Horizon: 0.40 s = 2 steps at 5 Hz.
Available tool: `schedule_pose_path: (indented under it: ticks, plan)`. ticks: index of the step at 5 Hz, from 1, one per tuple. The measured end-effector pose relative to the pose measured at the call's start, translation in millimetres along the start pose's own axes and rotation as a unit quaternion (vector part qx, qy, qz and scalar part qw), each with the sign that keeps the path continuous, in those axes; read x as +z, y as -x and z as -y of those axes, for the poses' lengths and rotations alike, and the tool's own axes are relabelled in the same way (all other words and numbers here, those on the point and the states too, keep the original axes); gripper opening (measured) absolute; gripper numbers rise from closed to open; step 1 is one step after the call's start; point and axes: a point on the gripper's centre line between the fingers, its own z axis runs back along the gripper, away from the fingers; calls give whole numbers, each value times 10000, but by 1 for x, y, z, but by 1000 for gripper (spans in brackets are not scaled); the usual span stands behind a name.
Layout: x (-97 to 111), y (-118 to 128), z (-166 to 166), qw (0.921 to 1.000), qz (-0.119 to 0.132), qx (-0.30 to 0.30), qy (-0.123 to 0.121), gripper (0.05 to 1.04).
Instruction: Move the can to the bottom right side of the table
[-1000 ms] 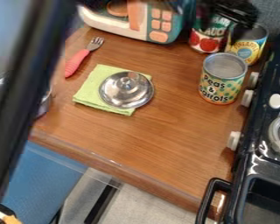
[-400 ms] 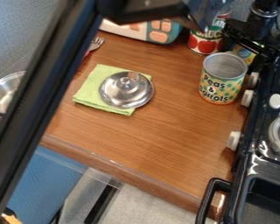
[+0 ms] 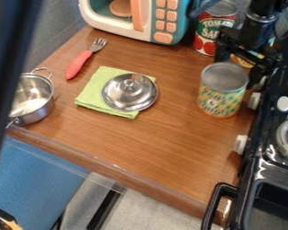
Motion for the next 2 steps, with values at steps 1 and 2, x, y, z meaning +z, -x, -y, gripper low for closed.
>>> schedule_pose_path:
  ticks: [1, 2]
  plan:
    - [10, 27, 1, 9999, 32, -106, 45, 999]
    - [17, 55, 5, 9996, 56, -191, 181, 999]
